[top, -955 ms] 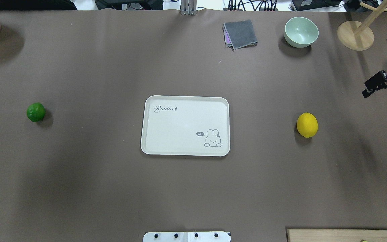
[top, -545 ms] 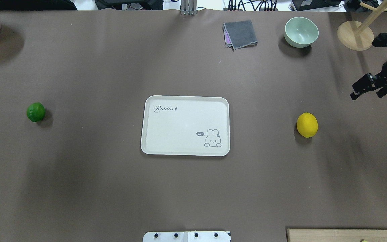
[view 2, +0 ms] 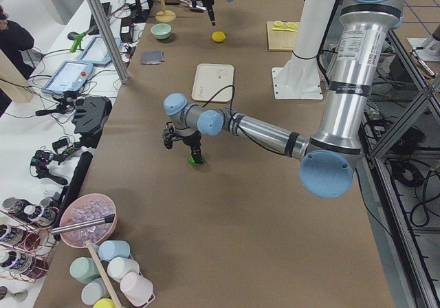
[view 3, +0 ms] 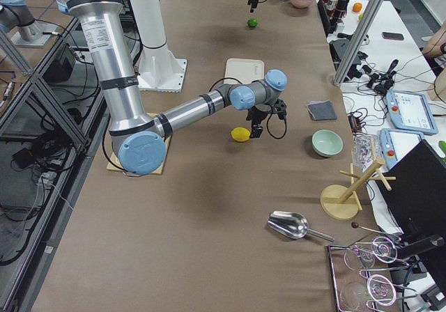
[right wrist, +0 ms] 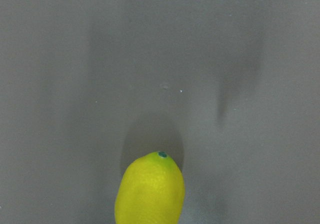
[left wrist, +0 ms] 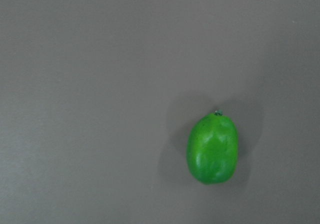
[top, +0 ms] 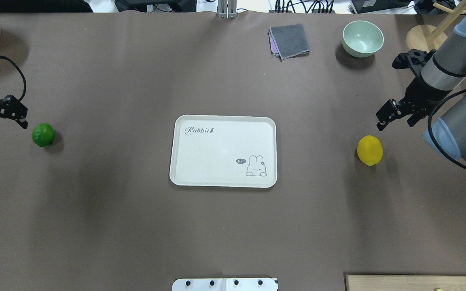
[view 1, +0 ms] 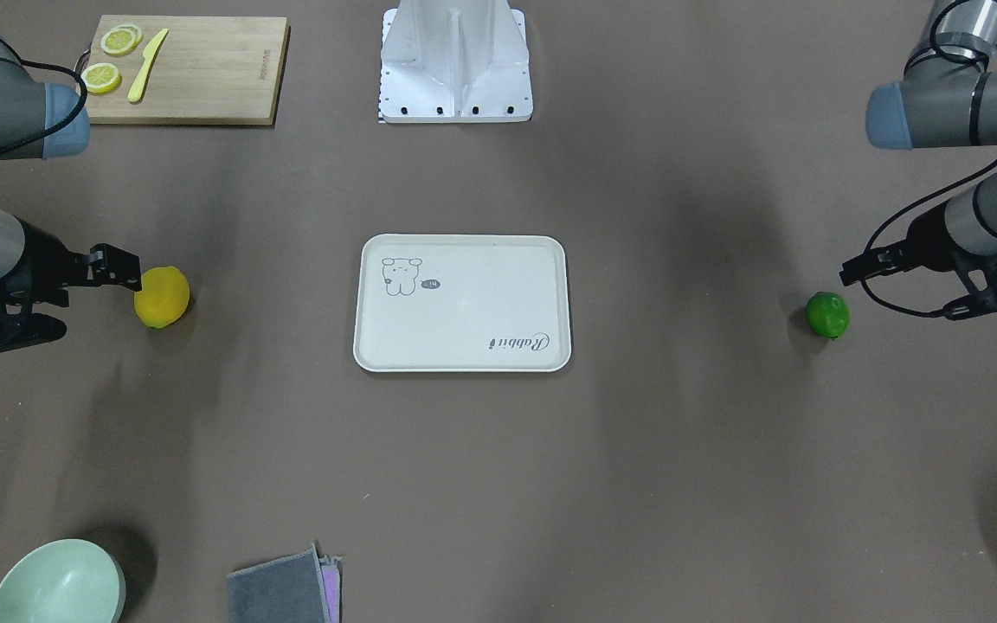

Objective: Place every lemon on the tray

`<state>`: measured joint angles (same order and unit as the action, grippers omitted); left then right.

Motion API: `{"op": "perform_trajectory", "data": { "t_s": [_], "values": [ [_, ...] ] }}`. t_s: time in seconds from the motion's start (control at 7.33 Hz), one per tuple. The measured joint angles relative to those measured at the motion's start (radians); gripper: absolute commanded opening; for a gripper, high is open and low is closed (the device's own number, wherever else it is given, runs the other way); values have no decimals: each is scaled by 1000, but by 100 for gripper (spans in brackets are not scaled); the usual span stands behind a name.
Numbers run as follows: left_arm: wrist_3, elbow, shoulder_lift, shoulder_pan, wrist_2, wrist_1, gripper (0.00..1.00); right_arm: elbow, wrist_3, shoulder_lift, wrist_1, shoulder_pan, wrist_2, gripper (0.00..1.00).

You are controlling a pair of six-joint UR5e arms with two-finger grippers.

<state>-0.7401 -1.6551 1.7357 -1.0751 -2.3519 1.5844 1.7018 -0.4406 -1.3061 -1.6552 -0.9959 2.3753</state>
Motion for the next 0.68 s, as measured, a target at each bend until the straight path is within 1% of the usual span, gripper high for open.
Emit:
{"op": "perform_trajectory", "data": {
  "t_s": [0.41, 0.55, 0.68],
  "values": [
    [-98, 91, 3, 62, 6, 156, 87, -57, 3, 30, 0, 32, 4, 99],
    [-115, 114, 10, 79, 8, 184, 74, -70, 4, 37, 0, 46, 4, 99],
    [-124, 128, 18, 88, 9, 197, 36, -81, 6, 43, 0, 60, 5, 99]
  ]
}}
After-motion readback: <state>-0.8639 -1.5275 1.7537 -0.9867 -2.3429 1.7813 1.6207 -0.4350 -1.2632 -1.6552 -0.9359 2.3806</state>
